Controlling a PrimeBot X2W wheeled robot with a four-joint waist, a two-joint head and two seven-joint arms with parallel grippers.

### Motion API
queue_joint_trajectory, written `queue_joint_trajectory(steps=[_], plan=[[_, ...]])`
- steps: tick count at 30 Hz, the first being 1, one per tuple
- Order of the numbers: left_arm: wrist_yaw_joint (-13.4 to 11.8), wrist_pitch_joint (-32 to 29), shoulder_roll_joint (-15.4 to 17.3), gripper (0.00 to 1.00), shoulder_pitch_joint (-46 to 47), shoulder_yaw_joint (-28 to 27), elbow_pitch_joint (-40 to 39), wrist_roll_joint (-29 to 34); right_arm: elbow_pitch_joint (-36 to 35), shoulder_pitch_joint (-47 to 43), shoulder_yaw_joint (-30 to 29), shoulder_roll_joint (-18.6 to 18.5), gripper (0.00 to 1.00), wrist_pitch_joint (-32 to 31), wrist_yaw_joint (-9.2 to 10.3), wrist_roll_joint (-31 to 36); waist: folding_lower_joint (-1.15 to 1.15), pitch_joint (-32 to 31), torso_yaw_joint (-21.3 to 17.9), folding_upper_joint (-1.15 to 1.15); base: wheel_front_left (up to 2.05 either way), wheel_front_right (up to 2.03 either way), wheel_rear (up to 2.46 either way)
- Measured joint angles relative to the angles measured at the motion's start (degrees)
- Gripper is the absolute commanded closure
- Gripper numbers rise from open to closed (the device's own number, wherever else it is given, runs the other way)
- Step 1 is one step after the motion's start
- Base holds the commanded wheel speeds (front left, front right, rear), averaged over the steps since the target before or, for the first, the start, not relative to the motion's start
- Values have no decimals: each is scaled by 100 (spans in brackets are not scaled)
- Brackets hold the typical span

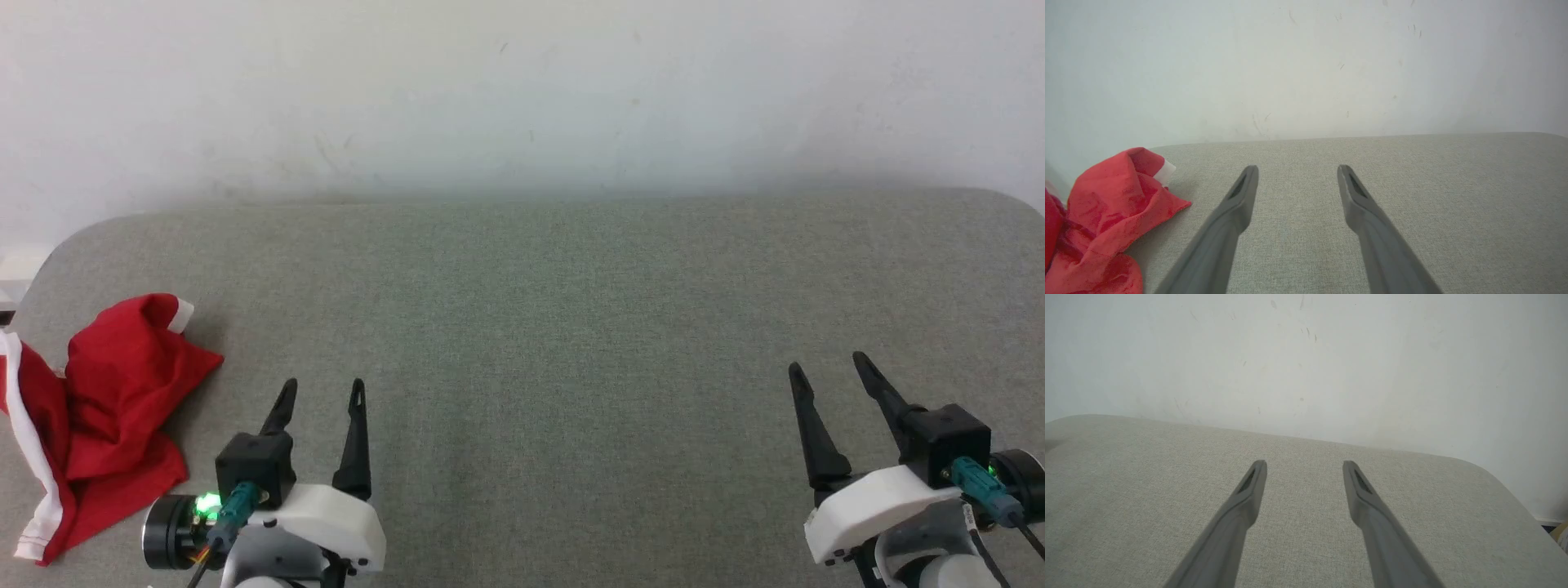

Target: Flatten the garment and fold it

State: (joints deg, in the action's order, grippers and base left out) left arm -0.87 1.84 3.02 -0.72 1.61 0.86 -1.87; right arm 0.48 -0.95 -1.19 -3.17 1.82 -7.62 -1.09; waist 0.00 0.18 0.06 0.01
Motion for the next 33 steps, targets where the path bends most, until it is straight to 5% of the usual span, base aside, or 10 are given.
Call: queue_joint_trajectory(steps=[33], plan=[[-127,383,-1,0,-15,197,78,-214,99,-86,21,1,0,396,1,-153,0,-49,248,0,0,0,0]])
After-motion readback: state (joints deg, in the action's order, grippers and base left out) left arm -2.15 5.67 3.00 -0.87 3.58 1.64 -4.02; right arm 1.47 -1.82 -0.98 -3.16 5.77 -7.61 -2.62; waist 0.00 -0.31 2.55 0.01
